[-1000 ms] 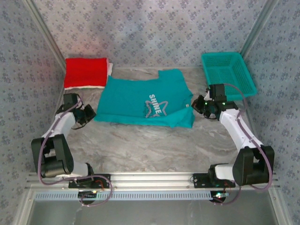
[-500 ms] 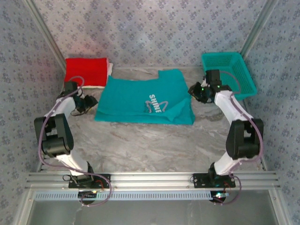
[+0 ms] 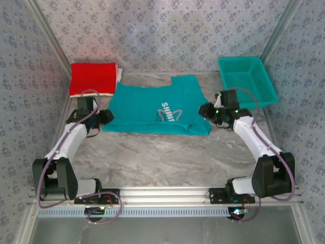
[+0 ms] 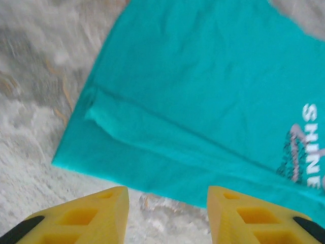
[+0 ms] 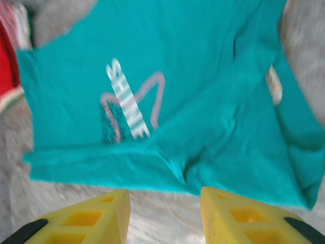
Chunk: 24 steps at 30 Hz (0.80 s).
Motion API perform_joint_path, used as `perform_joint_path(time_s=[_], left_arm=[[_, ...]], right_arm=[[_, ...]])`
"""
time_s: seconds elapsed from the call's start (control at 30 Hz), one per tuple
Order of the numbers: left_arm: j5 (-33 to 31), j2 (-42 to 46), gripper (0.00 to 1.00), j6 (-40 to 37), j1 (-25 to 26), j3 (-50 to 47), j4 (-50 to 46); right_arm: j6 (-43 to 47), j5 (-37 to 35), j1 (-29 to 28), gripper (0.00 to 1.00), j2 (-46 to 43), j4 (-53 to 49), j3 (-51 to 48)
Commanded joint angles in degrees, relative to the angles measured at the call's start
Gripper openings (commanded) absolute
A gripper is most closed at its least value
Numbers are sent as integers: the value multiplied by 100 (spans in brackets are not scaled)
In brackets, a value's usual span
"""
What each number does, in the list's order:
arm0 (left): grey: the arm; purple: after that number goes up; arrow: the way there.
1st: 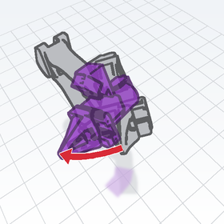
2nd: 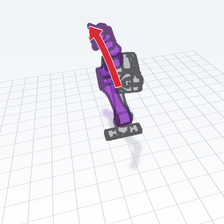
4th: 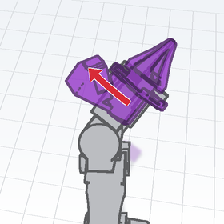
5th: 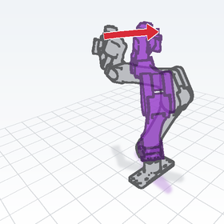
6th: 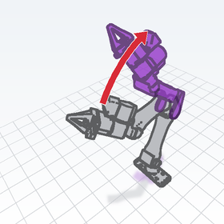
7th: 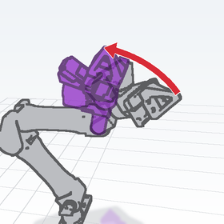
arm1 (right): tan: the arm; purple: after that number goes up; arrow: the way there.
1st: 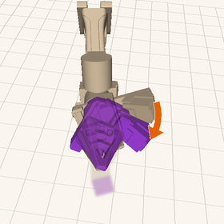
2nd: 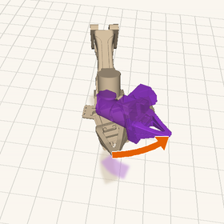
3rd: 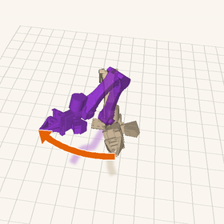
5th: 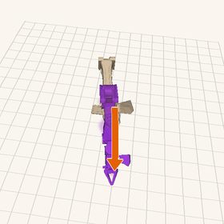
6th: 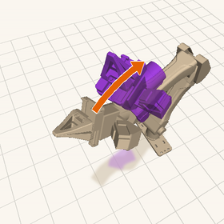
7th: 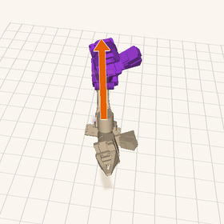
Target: Fold and stack the t-shirts
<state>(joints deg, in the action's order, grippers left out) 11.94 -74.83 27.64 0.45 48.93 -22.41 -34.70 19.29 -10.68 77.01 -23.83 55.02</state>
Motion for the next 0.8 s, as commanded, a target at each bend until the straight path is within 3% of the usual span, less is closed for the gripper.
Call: perform_joint_path(time_s=[0.0,0.23,0.6,0.77], left_arm=[[-55,-268,44,-125,46,-302,71],[89,-942,43,-206,87,-188,399],[160,-1105,43,-198,110,-261,587],[186,-1109,43,-189,107,-298,606]], right_arm=[[89,-265,-180,43,245,148,-416],[-156,-191,-647,41,1054,676,-307],[-570,-264,-901,41,1969,1038,52],[-708,-322,-964,28,2207,1196,201]])
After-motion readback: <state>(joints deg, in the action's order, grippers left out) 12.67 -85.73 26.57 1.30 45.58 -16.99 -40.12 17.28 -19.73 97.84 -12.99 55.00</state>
